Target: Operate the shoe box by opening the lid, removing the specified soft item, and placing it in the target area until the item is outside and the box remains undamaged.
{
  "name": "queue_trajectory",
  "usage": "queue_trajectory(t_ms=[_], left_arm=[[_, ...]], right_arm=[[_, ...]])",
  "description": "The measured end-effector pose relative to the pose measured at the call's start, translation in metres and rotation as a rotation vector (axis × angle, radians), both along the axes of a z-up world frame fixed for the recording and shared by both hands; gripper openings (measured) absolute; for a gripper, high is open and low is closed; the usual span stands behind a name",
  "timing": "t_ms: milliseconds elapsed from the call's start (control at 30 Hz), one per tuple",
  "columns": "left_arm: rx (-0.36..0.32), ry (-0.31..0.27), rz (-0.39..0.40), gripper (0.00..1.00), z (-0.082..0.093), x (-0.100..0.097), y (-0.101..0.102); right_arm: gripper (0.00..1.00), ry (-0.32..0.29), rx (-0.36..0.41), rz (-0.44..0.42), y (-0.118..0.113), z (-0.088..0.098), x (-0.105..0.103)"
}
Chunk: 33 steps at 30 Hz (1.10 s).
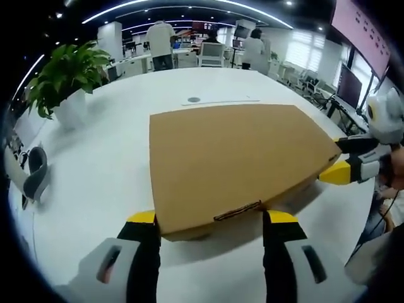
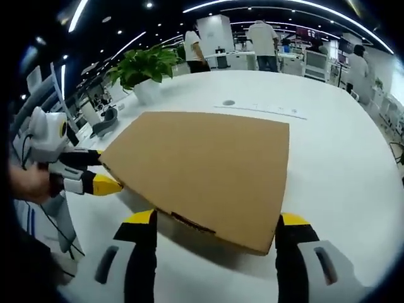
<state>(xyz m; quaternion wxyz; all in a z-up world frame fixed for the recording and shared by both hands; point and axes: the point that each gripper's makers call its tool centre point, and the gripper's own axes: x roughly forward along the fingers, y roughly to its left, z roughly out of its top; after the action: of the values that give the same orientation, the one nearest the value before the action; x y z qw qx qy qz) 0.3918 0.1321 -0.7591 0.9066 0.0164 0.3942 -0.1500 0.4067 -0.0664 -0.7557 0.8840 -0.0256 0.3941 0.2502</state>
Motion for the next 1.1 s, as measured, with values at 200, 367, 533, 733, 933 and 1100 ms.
queue_trajectory(t_ms=[200, 367, 533, 733, 933, 1100], left_arm=[[-0.05, 0.021, 0.026, 0.78, -0.001, -0.002, -0.001], [-0.157, 0.01, 0.064, 0.96, 0.008, 0.0, -0.002], [-0.326, 0.021, 0.168, 0.99, 0.021, -0.002, 0.0], [-0.476, 0.013, 0.215, 0.99, 0.041, -0.011, -0.007], [-0.661, -0.004, 0.26, 0.99, 0.056, -0.013, -0.01], [-0.717, 0.05, 0.356, 0.99, 0.046, -0.016, -0.005]], right_arm=[[0.98, -0.048, 0.094, -0.033, 0.002, 0.007, 0.007], [0.95, 0.029, 0.134, -0.035, 0.006, 0.005, -0.009], [0.88, 0.027, 0.174, -0.054, 0.003, 0.014, -0.017], [0.84, 0.012, 0.231, -0.104, 0.0, 0.032, -0.021], [0.85, 0.055, 0.32, -0.166, 0.001, 0.042, -0.024], [0.93, 0.068, 0.393, -0.252, -0.005, 0.047, -0.022]])
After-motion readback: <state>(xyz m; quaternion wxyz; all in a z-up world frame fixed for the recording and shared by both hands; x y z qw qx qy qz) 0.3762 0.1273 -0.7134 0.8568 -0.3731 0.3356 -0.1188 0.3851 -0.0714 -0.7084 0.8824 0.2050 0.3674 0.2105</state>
